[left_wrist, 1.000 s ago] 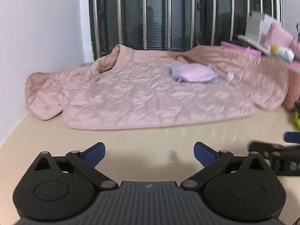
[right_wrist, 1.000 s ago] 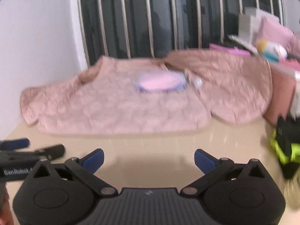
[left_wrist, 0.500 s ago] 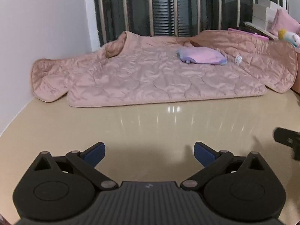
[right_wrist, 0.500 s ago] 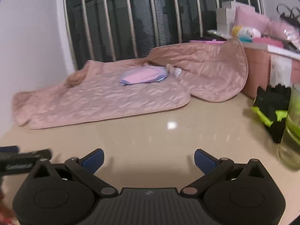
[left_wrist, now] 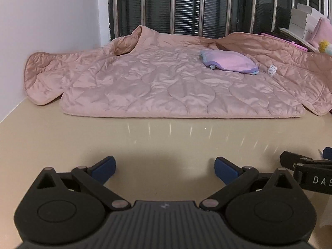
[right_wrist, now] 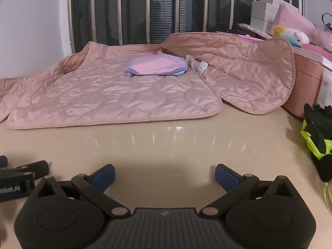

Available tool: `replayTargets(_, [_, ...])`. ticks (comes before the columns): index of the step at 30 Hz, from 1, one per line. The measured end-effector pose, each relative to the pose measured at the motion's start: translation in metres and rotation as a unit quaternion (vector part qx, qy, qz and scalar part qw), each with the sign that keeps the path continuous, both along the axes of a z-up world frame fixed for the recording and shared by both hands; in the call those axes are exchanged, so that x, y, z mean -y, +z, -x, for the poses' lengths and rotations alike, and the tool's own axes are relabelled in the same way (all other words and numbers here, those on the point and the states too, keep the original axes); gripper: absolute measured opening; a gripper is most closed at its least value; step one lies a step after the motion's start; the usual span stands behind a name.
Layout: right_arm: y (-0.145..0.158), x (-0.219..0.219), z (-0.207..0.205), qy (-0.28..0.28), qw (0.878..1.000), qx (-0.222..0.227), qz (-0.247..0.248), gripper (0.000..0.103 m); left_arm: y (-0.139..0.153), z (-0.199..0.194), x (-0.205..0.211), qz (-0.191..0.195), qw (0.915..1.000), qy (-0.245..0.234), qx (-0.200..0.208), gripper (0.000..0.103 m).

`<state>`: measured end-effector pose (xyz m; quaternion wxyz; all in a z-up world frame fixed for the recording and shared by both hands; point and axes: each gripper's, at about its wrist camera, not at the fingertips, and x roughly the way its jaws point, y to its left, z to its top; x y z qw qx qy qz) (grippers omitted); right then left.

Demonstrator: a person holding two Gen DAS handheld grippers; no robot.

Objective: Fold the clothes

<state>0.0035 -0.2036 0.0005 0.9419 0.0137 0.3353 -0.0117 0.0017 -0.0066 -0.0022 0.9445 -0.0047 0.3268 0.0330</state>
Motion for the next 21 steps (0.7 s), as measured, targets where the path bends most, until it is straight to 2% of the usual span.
replayTargets(11, [0.0001,0.0004,-0.0018,0.006,1.0,-0.001,0.0,0.103,0.0003,0.0008,0.0062,-0.001,0.9998,-0.018,-0.002,0.102])
replayTargets(14, [0.0002,-0.0029,0.0003,0.024,1.0,0.002,-0.002,0.103,0.0003,0.0006,0.0071,-0.001,0.9999,-0.013,-0.001,0.102])
replayTargets(21, [0.0023,-0.0065,0.0017,0.024,1.0,0.002,-0.001,0.103,0.0003,0.0011,0.0077,0.0,1.0,-0.009,-0.002,0.102])
